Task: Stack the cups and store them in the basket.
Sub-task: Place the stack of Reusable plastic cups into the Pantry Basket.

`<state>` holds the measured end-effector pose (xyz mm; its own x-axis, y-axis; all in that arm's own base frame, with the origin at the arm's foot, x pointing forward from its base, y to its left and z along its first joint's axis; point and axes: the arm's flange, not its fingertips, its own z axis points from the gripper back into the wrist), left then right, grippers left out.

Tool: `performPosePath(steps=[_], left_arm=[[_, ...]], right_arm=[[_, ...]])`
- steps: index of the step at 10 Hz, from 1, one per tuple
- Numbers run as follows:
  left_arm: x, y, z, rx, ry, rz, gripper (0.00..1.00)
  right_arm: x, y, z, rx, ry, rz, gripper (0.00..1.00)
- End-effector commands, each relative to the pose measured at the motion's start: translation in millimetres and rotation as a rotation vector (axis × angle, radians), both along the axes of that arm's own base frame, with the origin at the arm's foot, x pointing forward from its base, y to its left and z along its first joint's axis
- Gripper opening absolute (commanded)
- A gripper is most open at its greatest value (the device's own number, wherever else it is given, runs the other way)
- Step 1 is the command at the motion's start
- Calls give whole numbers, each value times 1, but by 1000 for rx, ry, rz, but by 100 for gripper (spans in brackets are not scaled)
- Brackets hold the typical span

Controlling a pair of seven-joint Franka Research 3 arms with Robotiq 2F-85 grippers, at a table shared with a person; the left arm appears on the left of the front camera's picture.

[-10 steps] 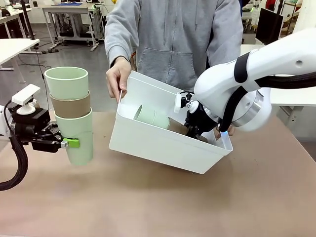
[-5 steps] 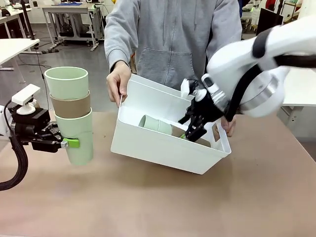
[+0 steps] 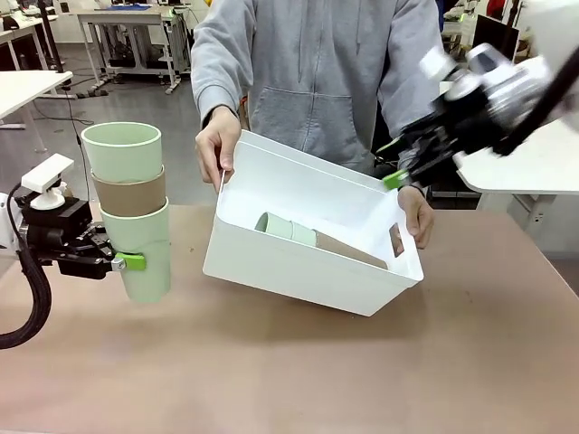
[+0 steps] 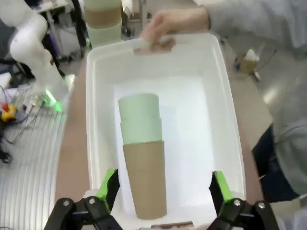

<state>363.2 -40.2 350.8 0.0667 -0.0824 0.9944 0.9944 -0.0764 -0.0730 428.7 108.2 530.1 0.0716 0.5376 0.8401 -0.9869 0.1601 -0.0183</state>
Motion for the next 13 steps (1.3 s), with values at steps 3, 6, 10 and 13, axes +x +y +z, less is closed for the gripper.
performPosePath(steps=[3,6,10,13], left_arm=[[-2,1,4,-10,-14,-1,87],[-2,1,4,-10,-14,-1,87],[-2,1,4,-10,-14,-1,87],[-2,1,4,-10,-14,-1,87]], right_arm=[[-36,-151,47,322,35,11,100],[-58,-210,56,363,42,21,100],[-70,-220,49,359,58,-2,100],[-70,-220,49,359,58,-2,100]])
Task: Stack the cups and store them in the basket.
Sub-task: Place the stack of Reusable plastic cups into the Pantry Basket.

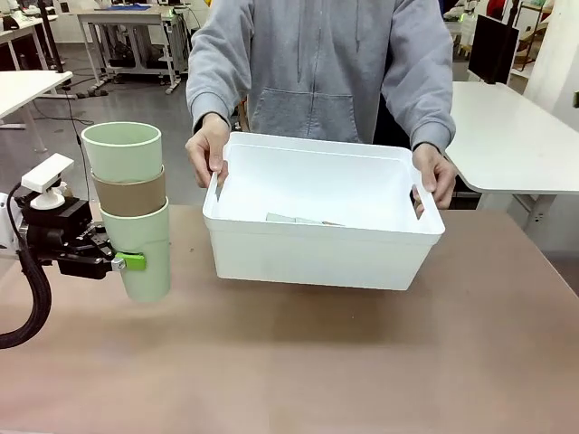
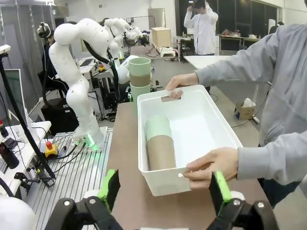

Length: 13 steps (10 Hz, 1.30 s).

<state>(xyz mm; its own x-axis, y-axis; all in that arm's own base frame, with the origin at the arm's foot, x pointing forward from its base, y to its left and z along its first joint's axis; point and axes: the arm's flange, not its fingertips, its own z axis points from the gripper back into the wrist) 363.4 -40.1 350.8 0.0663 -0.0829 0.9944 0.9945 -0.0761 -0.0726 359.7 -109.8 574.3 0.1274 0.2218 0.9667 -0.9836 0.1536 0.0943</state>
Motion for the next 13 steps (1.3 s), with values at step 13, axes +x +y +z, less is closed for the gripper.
performPosePath(steps=[13], left_arm=[[-2,1,4,-11,-13,-1,87]], right_arm=[[-1,-2,5,14,-1,4,100]])
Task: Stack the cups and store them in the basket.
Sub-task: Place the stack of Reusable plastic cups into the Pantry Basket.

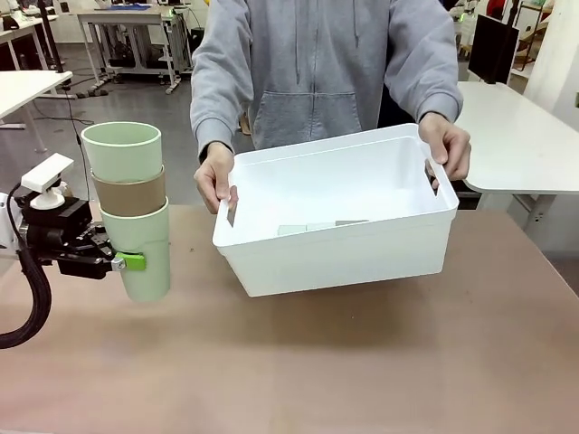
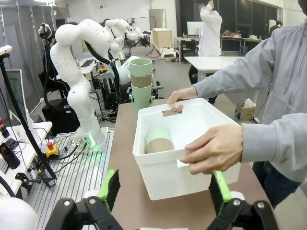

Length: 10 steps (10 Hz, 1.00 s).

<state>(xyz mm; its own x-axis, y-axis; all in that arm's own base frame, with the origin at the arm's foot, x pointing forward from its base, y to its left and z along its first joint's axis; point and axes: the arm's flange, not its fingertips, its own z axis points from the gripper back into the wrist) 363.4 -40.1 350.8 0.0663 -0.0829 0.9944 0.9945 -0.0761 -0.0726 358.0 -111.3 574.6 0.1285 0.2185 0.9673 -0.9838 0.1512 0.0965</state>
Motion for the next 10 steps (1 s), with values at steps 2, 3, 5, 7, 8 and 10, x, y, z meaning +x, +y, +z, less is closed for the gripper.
performPosePath(steps=[2,3,5,7,8,10], left_arm=[[-2,1,4,-11,-13,-1,87],[-2,1,4,-11,-13,-1,87],[-2,1,4,-11,-13,-1,87],[-2,1,4,-11,-13,-1,87],[-2,1,4,-11,-13,-1,87],[-2,1,4,-11,-13,-1,87]], right_arm=[[1,0,5,11,-2,2,100],[1,0,5,11,-2,2,100],[1,0,5,11,-2,2,100],[1,0,5,11,-2,2,100],[1,0,5,11,-2,2,100],[1,0,5,11,-2,2,100]])
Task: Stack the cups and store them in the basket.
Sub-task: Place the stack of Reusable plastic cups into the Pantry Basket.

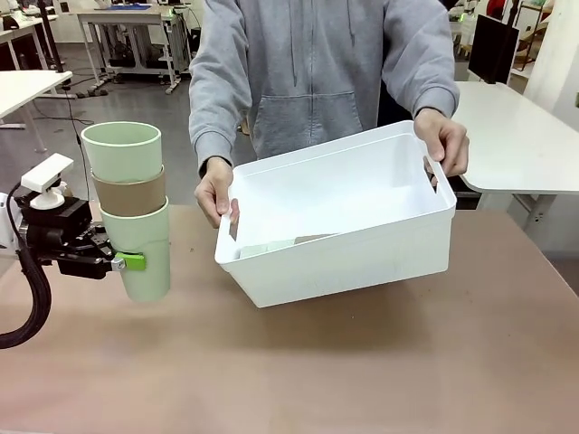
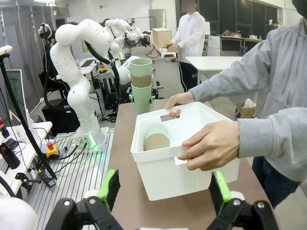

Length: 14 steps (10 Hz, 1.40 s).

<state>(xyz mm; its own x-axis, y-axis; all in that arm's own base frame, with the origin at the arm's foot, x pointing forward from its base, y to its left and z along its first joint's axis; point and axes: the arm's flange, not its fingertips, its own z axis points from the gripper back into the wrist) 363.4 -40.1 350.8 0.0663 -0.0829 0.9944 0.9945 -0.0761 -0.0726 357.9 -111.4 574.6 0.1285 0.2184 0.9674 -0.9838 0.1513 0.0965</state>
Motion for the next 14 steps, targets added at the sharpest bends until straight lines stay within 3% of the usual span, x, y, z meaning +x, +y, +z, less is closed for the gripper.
performPosePath(steps=[1,3,4,9,11,14], left_arm=[[-2,1,4,-11,-13,-1,87],[0,0,0,0,0,0,87],[-1,2,18,26,-4,26,87],[0,-18,145,214,-28,120,87],[12,-53,202,355,-70,142,87],[41,-122,248,550,-79,171,87]], right_arm=[[1,0,5,10,-2,2,100],[1,0,5,10,-2,2,100],[1,0,5,10,-2,2,100],[1,0,5,10,-2,2,100],[1,0,5,10,-2,2,100],[1,0,5,10,-2,2,100]])
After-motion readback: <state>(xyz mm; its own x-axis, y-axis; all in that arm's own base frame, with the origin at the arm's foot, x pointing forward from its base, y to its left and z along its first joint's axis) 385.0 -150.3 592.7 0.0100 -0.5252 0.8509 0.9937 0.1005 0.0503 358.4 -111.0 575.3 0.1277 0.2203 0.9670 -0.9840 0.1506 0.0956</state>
